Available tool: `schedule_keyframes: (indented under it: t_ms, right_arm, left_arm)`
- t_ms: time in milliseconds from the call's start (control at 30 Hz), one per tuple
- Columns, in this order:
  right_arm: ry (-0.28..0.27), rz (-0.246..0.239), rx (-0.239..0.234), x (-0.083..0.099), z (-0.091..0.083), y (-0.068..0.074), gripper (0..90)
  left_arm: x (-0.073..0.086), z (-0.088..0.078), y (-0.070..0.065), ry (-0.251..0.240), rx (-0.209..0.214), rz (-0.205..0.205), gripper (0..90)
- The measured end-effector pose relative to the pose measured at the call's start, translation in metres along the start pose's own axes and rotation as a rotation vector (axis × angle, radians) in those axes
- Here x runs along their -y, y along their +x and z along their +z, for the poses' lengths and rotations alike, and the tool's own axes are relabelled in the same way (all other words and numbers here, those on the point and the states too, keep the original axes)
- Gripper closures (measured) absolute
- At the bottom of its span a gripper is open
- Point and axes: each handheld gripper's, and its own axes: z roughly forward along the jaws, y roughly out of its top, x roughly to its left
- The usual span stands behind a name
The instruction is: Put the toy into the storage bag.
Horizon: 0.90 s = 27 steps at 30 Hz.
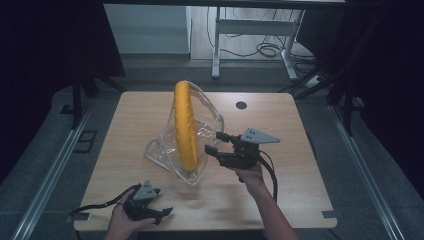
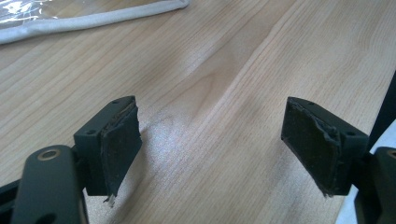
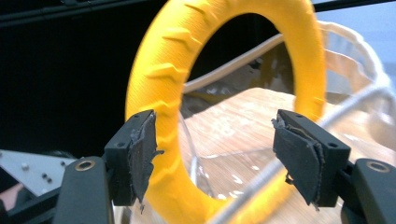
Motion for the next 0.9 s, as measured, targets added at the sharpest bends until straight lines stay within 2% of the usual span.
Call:
schedule_keyframes:
  t_ms: [300,500,700,900]
  right_arm:
    - [0.018,-0.009,0.051,0.016,-0.026,-0.013,30.3]
    - [0.062,-0.014,0.094,0.034,-0.044,-0.023,30.2]
    - [0.075,0.006,0.121,0.046,-0.053,-0.029,30.2]
    - [0.075,0.013,0.121,0.05,-0.053,-0.031,30.2]
  left_arm:
    - [0.0,0.0,0.001,0.004,-0.005,0.001,19.6]
    - [0.0,0.001,0.001,0.005,-0.007,-0.003,19.6]
    - [-0.001,0.002,0.001,0.003,-0.005,-0.009,19.6]
    - [-0.001,0.002,0.001,0.004,-0.006,-0.009,19.6]
